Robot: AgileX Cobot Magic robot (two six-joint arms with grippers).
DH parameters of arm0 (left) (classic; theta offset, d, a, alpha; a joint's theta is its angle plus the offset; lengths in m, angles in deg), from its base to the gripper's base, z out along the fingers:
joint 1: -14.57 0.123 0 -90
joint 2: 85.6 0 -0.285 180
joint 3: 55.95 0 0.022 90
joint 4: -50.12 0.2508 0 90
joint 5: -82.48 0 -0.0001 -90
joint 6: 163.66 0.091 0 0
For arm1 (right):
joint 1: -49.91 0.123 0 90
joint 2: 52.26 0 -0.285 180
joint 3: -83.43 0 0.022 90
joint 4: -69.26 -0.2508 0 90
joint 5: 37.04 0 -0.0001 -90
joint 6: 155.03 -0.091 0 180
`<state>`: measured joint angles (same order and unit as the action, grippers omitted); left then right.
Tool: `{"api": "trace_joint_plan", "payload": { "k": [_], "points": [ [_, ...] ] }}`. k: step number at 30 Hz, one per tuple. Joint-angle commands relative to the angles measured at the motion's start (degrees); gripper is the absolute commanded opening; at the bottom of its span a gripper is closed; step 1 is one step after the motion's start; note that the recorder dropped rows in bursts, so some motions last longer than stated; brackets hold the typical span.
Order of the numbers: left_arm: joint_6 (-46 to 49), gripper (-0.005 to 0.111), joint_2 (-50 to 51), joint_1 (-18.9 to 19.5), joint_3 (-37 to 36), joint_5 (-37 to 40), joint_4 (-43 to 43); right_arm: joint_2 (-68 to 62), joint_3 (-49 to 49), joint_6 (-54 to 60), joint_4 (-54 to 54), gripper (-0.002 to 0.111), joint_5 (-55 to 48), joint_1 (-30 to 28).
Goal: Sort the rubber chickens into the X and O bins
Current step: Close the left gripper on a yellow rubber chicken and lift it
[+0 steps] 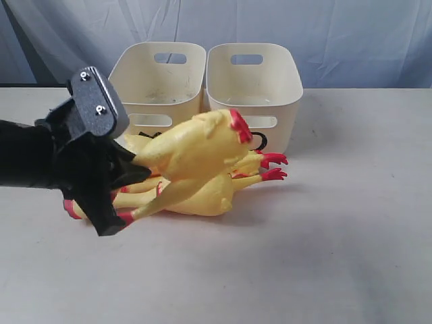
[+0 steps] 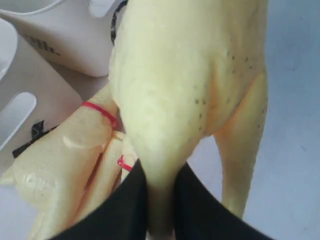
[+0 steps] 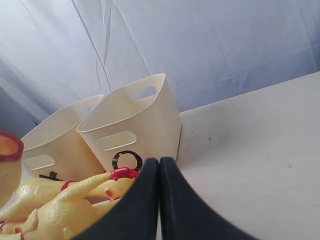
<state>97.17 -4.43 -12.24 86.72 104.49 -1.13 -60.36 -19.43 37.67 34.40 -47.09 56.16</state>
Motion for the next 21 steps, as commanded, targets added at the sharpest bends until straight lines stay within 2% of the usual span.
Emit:
{"api": "trace_joint_plan", "payload": {
  "k": [1,4,9,11,14,21],
  "points": [
    [-18.21,0.0,-2.05,-0.13,1.12,0.3,7.54,0.31,0.08,0.05,0.24,0.0,0.38,0.19],
    [-29.88,0.0,-2.05,-0.13,1.12,1.63,14.46,0.31,0.08,0.05,0.24,0.0,0.38,0.19],
    [-49.51,0.0,-2.05,-0.13,1.12,8.77,29.31,0.31,0.08,0.05,0.24,0.0,0.38,0.19],
    [-52.93,0.0,-2.05,-0.13,1.12,11.61,34.26,0.31,0.08,0.05,0.24,0.0,0.38,0.19],
    [-53.65,0.0,-2.05,-0.13,1.12,13.84,37.01,0.31,0.08,0.05,0.24,0.0,0.38,0.19],
    [-54.55,0.0,-2.05,-0.13,1.12,11.89,39.83,0.31,0.08,0.05,0.24,0.0,0.26,0.19]
  ]
}}
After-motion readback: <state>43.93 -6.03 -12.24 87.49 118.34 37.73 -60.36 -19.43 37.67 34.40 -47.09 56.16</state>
